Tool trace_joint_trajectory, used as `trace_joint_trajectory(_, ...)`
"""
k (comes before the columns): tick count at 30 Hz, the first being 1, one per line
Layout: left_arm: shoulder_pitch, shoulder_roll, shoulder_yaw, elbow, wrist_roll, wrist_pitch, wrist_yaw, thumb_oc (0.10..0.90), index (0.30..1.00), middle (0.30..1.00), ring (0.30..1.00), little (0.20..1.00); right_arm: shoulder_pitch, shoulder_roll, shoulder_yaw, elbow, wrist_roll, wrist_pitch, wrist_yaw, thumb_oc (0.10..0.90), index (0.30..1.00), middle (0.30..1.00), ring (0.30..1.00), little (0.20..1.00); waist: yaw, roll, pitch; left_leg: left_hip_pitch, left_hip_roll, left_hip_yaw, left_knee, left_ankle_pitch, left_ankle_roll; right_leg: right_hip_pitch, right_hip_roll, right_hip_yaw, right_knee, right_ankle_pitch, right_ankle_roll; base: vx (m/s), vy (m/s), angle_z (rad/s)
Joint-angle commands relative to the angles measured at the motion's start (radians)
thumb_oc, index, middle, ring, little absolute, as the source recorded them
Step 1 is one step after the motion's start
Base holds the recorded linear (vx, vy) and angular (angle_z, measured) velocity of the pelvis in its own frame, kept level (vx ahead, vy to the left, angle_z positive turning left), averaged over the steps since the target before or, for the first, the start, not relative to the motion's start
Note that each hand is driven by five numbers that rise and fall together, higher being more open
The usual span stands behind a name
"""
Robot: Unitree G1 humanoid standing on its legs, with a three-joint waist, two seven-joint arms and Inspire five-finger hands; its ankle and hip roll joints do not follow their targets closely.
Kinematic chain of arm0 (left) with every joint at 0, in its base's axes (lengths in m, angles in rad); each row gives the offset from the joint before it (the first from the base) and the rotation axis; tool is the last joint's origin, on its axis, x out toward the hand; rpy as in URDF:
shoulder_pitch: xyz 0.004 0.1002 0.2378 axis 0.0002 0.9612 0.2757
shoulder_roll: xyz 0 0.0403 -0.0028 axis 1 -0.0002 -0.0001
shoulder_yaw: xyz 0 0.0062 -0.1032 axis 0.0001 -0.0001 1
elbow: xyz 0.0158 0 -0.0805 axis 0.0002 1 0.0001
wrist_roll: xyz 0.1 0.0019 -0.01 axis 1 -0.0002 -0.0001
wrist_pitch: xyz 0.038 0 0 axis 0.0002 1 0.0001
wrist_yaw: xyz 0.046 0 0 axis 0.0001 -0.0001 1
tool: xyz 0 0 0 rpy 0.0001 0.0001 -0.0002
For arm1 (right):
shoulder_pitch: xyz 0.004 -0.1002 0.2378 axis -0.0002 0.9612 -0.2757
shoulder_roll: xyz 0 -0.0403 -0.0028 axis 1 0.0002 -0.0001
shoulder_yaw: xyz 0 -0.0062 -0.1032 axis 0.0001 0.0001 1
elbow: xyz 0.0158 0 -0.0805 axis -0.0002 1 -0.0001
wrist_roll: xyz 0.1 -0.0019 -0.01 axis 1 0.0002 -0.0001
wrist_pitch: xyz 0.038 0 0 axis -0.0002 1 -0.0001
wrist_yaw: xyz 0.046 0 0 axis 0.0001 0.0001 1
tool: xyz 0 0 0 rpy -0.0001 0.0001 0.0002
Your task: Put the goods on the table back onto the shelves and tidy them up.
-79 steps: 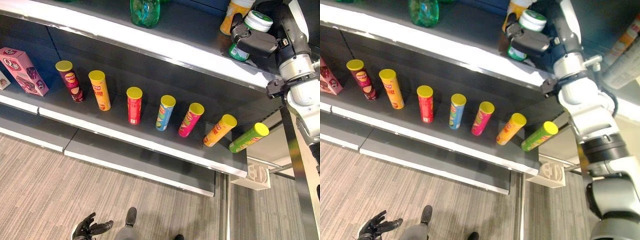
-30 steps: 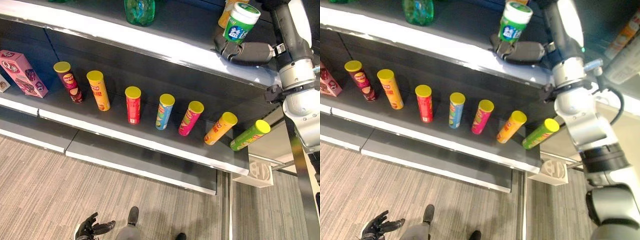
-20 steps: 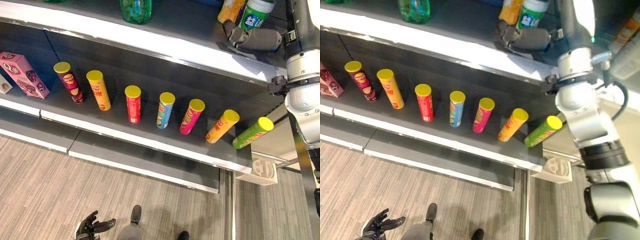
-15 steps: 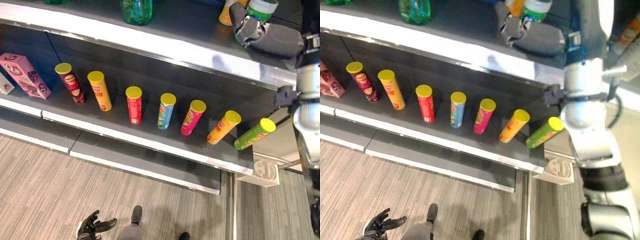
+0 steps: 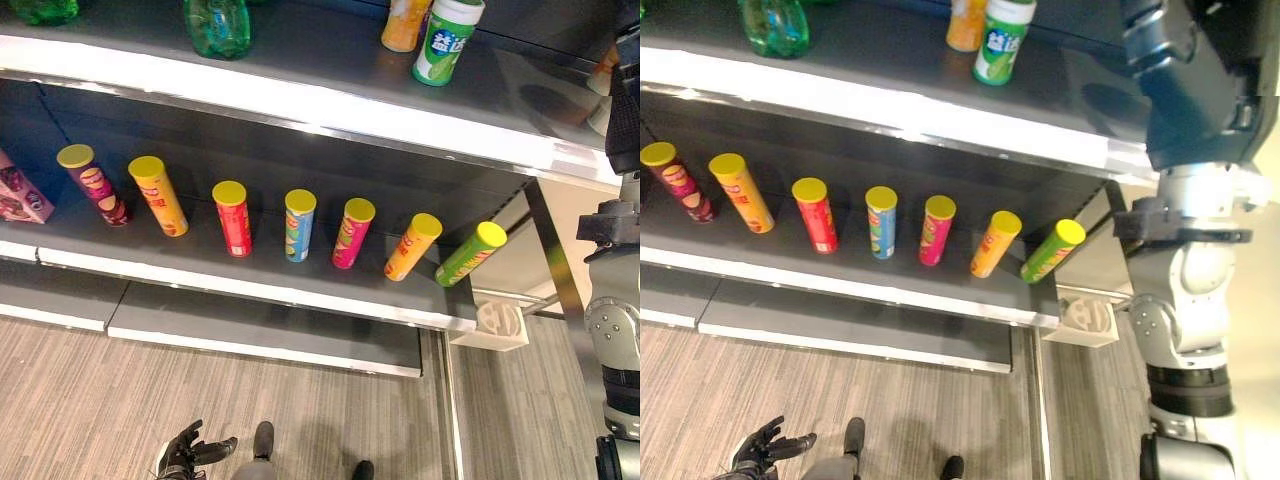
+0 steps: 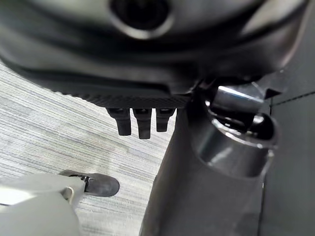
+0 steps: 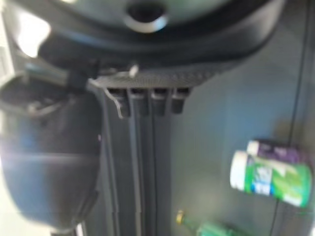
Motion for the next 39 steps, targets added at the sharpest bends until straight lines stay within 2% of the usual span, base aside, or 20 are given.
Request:
trace_joint_trajectory(1,-0.006,0.055,-0.013,0.015,0.019,-0.03,-0.006,0.8,0.9,0.9,0.9,0.9,-0.103,-0.049,-0.024,0.008,-0.019,-0.066,-0.036,0.8,0.9,0.9,0.9,0.9,0.035,-0.021,-0.054,0.092,0.019,0.017,0.008,-0.198,-0.007,-0.018,-0.082,-0.006,0.065,0.038,0.085,0.0,0.0,0.0)
trace_joint_trajectory(10,0.004,0.066,-0.014,0.008,0.013,-0.03,-0.01,0.8,0.9,0.9,0.9,0.9,-0.175,-0.105,0.076,0.139,0.02,-0.012,-0.015,0.8,0.9,0.9,0.9,0.9,0.049,-0.036,-0.044,0.088,0.018,0.013,0.008,-0.194,-0.009,-0.019,-0.085,-0.011,0.068,0.042,0.083,0.0,0.0,0.0)
trace_joint_trajectory(13,0.008,0.075,-0.018,0.014,0.009,-0.029,-0.013,0.8,0.9,0.9,0.9,0.9,-0.225,-0.149,0.131,0.23,0.032,0.019,-0.015,0.8,0.9,0.9,0.9,0.9,0.06,-0.048,-0.038,0.083,0.016,0.007,0.008,-0.191,-0.01,-0.021,-0.086,-0.015,0.067,0.049,0.084,0.0,0.0,0.0)
trace_joint_trajectory(20,0.016,0.084,-0.02,0.014,0.0,-0.028,-0.017,0.8,0.9,0.9,0.9,0.9,-0.284,-0.2,0.19,0.318,0.067,0.046,-0.006,0.8,0.9,0.9,0.9,0.9,0.068,-0.057,-0.027,0.067,0.013,-0.001,0.007,-0.183,-0.01,-0.027,-0.088,-0.022,0.068,0.062,0.087,0.0,0.001,0.0)
trace_joint_trajectory(25,0.015,0.105,-0.027,0.018,-0.009,-0.03,-0.019,0.8,0.9,0.9,0.9,0.9,-0.351,-0.265,0.253,0.422,0.097,0.073,0.001,0.8,0.9,0.9,0.9,0.9,0.076,-0.074,-0.019,0.049,0.01,-0.008,0.006,-0.177,-0.011,-0.04,-0.09,-0.024,0.067,0.075,0.09,0.0,0.003,0.06)
trace_joint_trajectory(29,0.015,0.121,-0.028,0.009,-0.022,-0.028,-0.02,0.8,0.9,0.9,0.9,0.9,-0.404,-0.275,0.301,0.481,0.146,0.086,0.017,0.8,0.9,0.9,0.9,0.9,0.081,-0.092,-0.01,0.04,0.013,-0.01,0.005,-0.174,-0.013,-0.047,-0.089,-0.025,0.068,0.082,0.091,0.0,-0.006,0.06)
trace_joint_trajectory(33,0.009,0.128,-0.028,0.007,-0.035,-0.027,-0.021,0.8,0.9,0.9,0.9,0.9,-0.464,-0.266,0.367,0.497,0.189,0.095,0.046,0.8,0.9,0.9,0.9,0.9,0.085,-0.103,-0.003,0.04,0.014,-0.007,0.004,-0.173,-0.013,-0.048,-0.085,-0.023,0.072,0.084,0.089,0.0,0.0,0.0)
trace_joint_trajectory(39,0.007,0.126,-0.02,0.006,-0.041,-0.027,-0.021,0.8,0.9,0.9,0.9,0.9,-0.437,-0.276,0.361,0.425,0.221,0.078,0.074,0.8,0.9,0.9,0.9,0.9,0.081,-0.115,0.003,0.042,0.017,-0.005,0.003,-0.176,-0.014,-0.054,-0.082,-0.019,0.075,0.083,0.087,0.0,0.0,0.0)
